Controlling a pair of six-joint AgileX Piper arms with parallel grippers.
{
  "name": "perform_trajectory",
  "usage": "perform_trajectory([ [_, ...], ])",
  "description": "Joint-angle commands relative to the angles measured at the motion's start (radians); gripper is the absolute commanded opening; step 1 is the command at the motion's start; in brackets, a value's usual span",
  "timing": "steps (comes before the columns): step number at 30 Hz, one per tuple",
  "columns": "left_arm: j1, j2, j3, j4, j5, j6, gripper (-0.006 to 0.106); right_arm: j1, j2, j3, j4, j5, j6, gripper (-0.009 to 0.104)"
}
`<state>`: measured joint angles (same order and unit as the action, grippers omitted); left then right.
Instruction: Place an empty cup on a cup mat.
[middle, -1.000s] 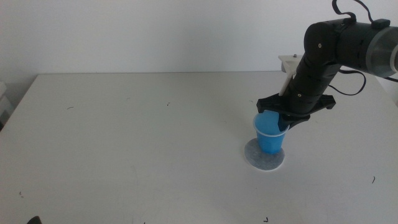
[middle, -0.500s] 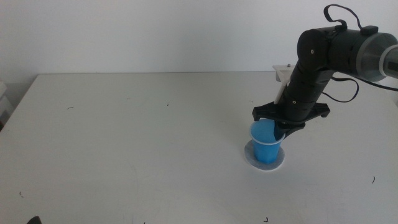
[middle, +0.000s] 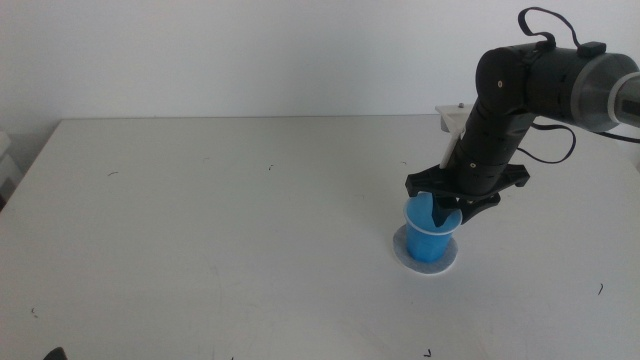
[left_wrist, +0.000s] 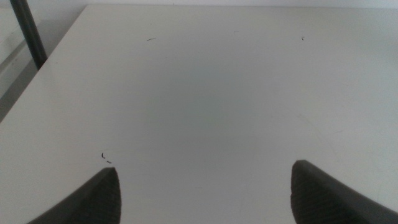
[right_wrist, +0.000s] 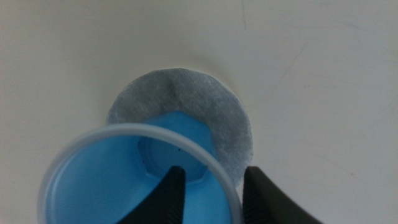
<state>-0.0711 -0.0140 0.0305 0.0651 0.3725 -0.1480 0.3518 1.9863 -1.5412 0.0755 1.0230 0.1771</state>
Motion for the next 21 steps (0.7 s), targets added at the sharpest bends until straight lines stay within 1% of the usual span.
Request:
perform_trajectory([
  [1,0.001,-0.004,-0.006,0.0,-0.067,-0.011,0.105,0.002,-0.061,-0.028,-0.018,-0.031,-0.009,0.04],
  [5,0.001,-0.004,-0.006,0.0,-0.067,-0.011,0.105,0.001,-0.103,-0.028,-0.042,-0.05,-0.008,0.062],
  [8,0.001,-0.004,-0.006,0.0,-0.067,-0.011,0.105,-0.011,-0.169,-0.028,-0.064,-0.054,-0.008,0.072],
  [10,0.001,-0.004,-0.006,0.0,-0.067,-0.011,0.105,-0.028,-0.222,-0.025,-0.081,-0.061,-0.008,0.077],
  [11,0.001,-0.004,-0.006,0.0,-0.067,-0.011,0.105,-0.036,-0.258,-0.016,-0.092,-0.075,-0.008,0.079],
  [14,0.001,-0.004,-0.006,0.0,-0.067,-0.011,0.105,-0.069,-0.377,0.033,-0.1,-0.12,-0.008,0.082],
  [16,0.001,-0.004,-0.006,0.0,-0.067,-0.011,0.105,-0.091,-0.454,0.067,-0.102,-0.133,-0.009,0.082],
  [21,0.001,-0.004,-0.006,0.0,-0.067,-0.011,0.105,-0.133,-0.679,0.209,-0.136,-0.189,-0.009,0.082],
])
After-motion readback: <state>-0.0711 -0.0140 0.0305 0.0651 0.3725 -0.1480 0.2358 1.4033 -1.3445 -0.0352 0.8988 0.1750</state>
